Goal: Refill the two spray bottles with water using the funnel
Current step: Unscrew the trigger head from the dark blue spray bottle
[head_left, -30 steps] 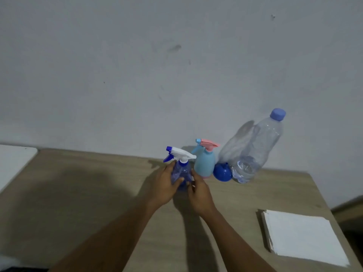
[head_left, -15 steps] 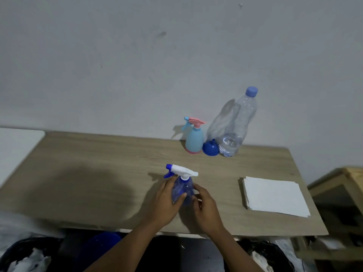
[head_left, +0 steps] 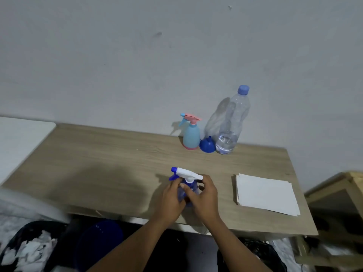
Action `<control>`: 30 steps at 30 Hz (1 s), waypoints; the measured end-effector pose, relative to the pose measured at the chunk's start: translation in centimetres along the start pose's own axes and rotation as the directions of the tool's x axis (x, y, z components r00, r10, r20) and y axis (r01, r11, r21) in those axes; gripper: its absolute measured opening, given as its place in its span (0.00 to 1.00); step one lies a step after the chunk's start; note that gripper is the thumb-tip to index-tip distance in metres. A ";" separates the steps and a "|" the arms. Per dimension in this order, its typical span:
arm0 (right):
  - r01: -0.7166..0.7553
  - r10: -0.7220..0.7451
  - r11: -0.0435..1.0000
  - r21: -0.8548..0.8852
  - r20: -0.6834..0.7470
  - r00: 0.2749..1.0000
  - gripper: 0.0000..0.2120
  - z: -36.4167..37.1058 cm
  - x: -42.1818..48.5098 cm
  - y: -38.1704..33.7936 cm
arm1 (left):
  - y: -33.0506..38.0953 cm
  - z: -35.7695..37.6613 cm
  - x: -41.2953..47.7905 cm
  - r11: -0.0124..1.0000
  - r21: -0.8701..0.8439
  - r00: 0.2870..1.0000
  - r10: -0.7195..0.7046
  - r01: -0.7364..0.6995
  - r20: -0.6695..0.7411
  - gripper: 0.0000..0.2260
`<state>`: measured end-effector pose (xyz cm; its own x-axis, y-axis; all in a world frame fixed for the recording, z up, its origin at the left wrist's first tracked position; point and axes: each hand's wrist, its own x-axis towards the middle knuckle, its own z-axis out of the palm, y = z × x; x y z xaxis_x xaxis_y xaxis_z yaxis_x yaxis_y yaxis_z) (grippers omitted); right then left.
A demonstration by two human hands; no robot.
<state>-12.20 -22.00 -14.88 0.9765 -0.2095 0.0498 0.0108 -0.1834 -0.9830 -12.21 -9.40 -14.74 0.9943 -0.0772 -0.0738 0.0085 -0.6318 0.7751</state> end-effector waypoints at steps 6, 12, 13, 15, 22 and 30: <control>-0.002 0.002 0.998 0.056 0.000 1.000 0.11 -0.3 0.4 0.4 | 1.0 0.5 -0.8 0.999 0.034 0.998 -0.017 0.019 -0.054 0.22; 0.173 -0.169 0.983 -0.061 0.072 0.983 0.13 -0.6 0.1 0.1 | 1.3 -0.4 -0.6 0.998 0.054 1.000 0.007 -0.007 -0.005 0.13; 0.206 -0.197 0.975 -0.086 0.099 0.975 0.15 -0.7 0.2 0.0 | 1.3 -0.8 -0.6 0.998 0.066 1.000 0.018 -0.019 0.016 0.12; 0.223 -0.207 0.969 -0.110 0.141 0.968 0.15 -0.6 0.2 0.1 | 1.0 -1.2 -0.5 0.995 0.096 0.999 0.018 -0.022 0.040 0.12; 0.057 -0.058 0.997 -0.053 -0.029 0.998 0.11 1.8 -0.4 -0.2 | -0.1 -2.9 -0.3 0.987 0.130 0.994 0.080 -0.090 0.079 0.13; 0.136 -0.143 0.984 -0.116 -0.051 0.988 0.15 4.4 -1.9 -0.6 | -2.8 -5.4 0.5 0.978 0.148 0.979 0.124 -0.148 0.160 0.15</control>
<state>-13.10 -17.26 -15.15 0.9528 -0.2298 0.1983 0.1184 -0.3204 -0.9399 -11.19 -3.52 -13.55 0.9578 -0.2771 -0.0766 -0.1543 -0.7205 0.6761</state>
